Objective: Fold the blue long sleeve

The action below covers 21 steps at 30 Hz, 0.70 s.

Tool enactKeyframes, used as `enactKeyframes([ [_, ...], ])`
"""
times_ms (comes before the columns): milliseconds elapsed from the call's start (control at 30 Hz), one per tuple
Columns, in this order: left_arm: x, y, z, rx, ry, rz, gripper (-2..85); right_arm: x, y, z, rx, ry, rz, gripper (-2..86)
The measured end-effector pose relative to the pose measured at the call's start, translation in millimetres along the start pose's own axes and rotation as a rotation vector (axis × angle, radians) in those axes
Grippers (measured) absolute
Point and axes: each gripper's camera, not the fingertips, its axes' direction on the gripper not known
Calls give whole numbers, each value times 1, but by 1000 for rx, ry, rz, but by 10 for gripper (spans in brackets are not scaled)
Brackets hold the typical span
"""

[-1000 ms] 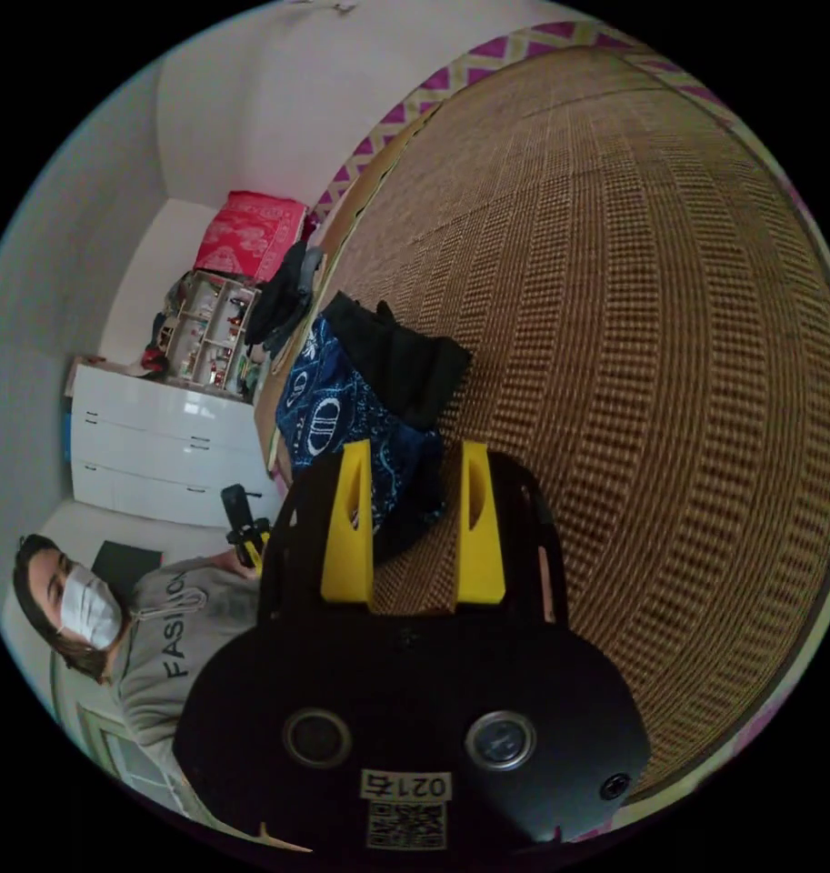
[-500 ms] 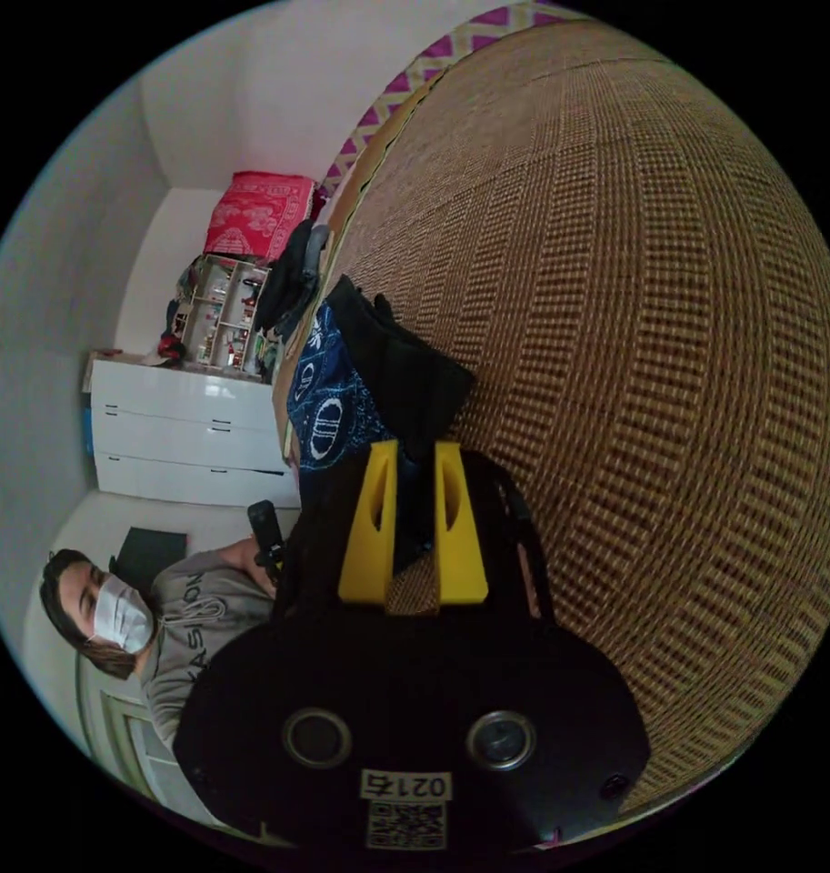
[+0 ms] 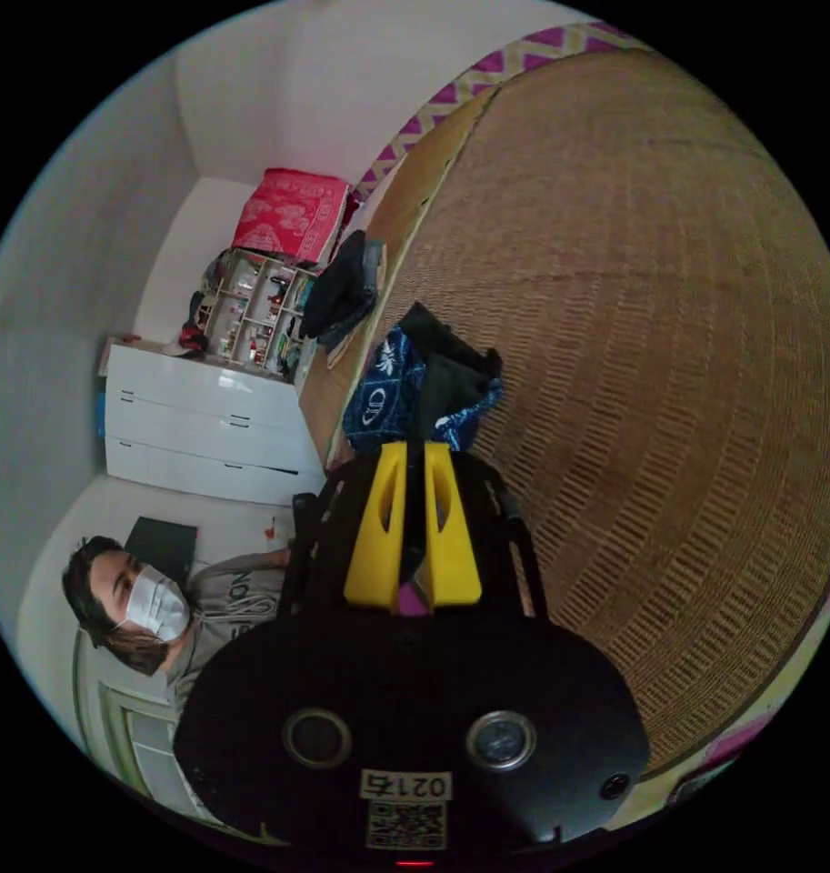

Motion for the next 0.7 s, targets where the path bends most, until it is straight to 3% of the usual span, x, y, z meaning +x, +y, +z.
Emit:
enactKeyframes([
  [167,0,-29,-126,241,40,-89,-10,-83,-115,103,-90,127,-71,19],
  [367,-43,-34,-235,576,35,-232,-9,-95,-236,261,-157,115,-59,33],
  [467,-72,-21,-251,642,114,-318,-9,-73,-265,326,-155,119,-13,59],
  [567,-53,6,-260,716,172,-197,-9,-71,-269,345,-78,114,-24,92],
  [700,-16,18,-262,657,-41,-72,-7,-108,-251,339,-55,66,-184,99],
])
